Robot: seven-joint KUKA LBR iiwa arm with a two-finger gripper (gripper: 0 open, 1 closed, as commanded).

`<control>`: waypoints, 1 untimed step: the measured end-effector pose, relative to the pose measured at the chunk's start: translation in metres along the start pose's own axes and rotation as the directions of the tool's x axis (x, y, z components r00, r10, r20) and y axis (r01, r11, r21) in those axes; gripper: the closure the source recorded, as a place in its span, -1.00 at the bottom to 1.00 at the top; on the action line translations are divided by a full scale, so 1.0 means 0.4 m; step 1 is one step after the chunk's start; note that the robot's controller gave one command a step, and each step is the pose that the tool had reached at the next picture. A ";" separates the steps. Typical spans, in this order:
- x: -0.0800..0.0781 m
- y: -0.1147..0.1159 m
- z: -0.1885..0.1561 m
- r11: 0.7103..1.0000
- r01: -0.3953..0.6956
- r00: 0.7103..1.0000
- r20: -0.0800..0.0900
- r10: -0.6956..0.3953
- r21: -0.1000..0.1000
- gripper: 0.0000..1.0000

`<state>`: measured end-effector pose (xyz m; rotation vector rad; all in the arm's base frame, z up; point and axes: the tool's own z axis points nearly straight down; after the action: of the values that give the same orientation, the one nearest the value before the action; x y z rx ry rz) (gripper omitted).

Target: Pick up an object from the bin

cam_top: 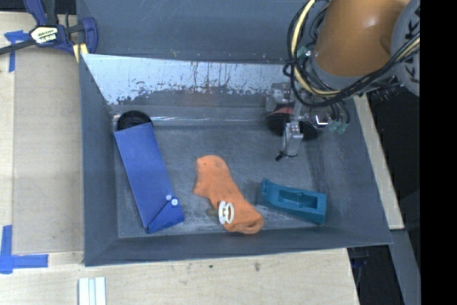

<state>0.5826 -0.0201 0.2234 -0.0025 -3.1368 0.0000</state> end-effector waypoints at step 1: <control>-0.003 0.000 -0.013 1.000 0.000 1.000 0.008 0.000 0.000 -1.00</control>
Offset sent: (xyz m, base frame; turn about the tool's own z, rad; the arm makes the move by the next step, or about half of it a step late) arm 0.0338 0.0527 -0.0810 -0.0827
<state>0.5839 -0.0201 0.2285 -0.0024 -3.1453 0.0003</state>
